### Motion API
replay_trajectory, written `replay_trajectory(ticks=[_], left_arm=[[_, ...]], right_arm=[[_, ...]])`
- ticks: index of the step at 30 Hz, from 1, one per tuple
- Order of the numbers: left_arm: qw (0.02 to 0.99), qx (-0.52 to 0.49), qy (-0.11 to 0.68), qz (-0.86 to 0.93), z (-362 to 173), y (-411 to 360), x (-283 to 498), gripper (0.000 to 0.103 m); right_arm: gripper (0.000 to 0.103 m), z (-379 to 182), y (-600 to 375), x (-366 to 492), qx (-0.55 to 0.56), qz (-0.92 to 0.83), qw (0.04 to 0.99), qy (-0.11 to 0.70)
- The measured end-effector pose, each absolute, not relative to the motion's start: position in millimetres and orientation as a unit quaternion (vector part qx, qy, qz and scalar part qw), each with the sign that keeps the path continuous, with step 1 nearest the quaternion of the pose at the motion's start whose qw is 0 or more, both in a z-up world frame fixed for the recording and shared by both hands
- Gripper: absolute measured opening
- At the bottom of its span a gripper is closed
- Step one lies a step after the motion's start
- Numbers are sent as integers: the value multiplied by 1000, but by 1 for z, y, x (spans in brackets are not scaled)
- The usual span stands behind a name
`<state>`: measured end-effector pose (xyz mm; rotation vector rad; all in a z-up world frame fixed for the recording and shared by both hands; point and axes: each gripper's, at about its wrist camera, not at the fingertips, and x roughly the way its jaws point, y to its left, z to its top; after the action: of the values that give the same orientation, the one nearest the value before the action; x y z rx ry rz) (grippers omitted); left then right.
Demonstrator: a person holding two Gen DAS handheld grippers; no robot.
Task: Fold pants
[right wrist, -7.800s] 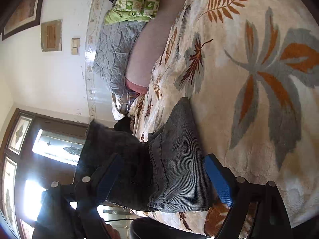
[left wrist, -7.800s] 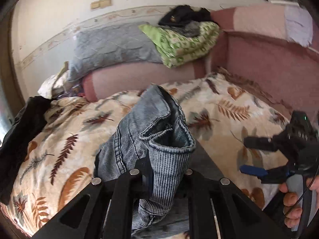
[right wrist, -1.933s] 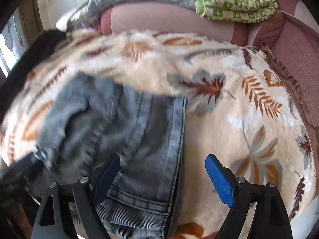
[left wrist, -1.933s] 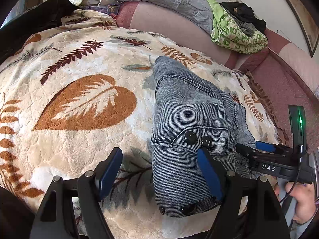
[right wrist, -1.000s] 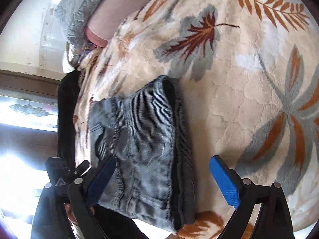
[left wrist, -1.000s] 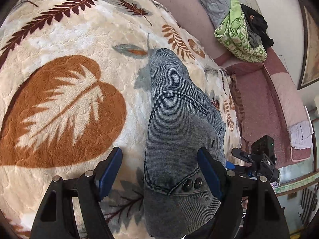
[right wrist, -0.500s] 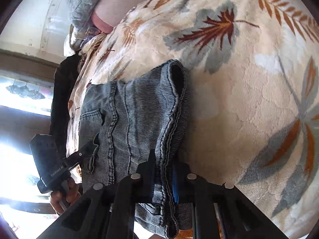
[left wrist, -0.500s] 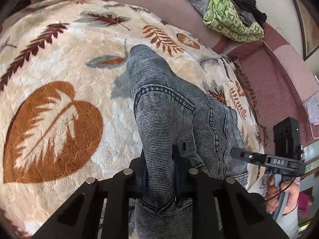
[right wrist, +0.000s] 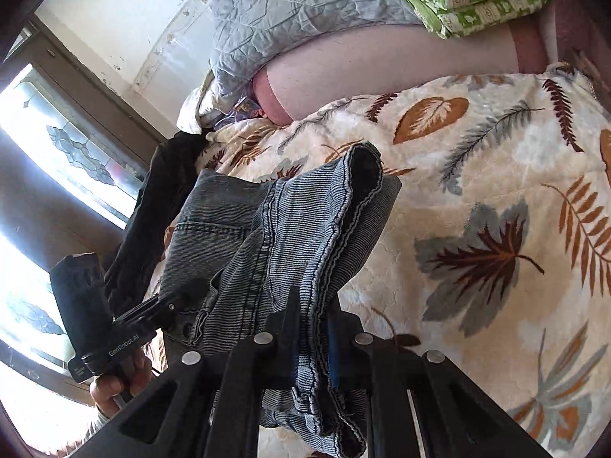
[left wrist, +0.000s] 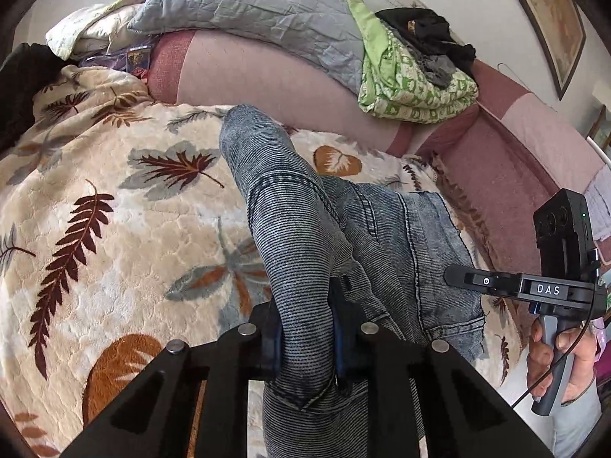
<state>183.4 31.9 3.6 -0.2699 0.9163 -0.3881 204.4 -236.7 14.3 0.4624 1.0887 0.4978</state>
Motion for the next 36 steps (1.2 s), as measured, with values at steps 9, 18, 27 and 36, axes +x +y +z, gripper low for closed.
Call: replay_trajectory(ticks=[9, 18, 27, 36], left_arm=[[879, -49, 472, -40, -32, 38, 164, 71], [881, 46, 471, -14, -54, 3, 117, 89], [931, 12, 364, -7, 33, 9, 47, 89], [934, -21, 355, -8, 53, 2, 3, 89]], right_arm=[[50, -51, -232, 185, 163, 161, 810, 540], [83, -59, -203, 129, 24, 99, 836, 539], [89, 27, -222, 54, 60, 94, 904, 412], [103, 52, -201, -3, 29, 105, 924, 367]])
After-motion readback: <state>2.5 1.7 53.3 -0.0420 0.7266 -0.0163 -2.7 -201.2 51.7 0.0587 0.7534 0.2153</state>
